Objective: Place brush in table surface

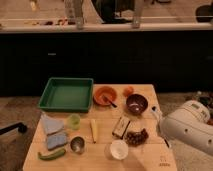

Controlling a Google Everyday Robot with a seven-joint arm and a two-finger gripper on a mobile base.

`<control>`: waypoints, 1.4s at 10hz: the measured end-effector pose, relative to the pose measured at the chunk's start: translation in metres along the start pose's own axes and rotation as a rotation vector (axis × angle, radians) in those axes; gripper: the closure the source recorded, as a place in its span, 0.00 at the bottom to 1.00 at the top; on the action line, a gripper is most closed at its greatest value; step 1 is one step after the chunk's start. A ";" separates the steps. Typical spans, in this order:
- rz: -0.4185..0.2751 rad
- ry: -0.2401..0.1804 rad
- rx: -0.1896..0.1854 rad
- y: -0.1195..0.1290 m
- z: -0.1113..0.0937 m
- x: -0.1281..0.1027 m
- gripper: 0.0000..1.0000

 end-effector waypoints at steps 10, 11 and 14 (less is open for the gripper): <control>0.013 -0.043 0.020 -0.001 0.022 -0.002 1.00; 0.014 -0.059 0.024 -0.001 0.029 -0.002 1.00; 0.018 -0.105 0.033 -0.001 0.051 0.000 1.00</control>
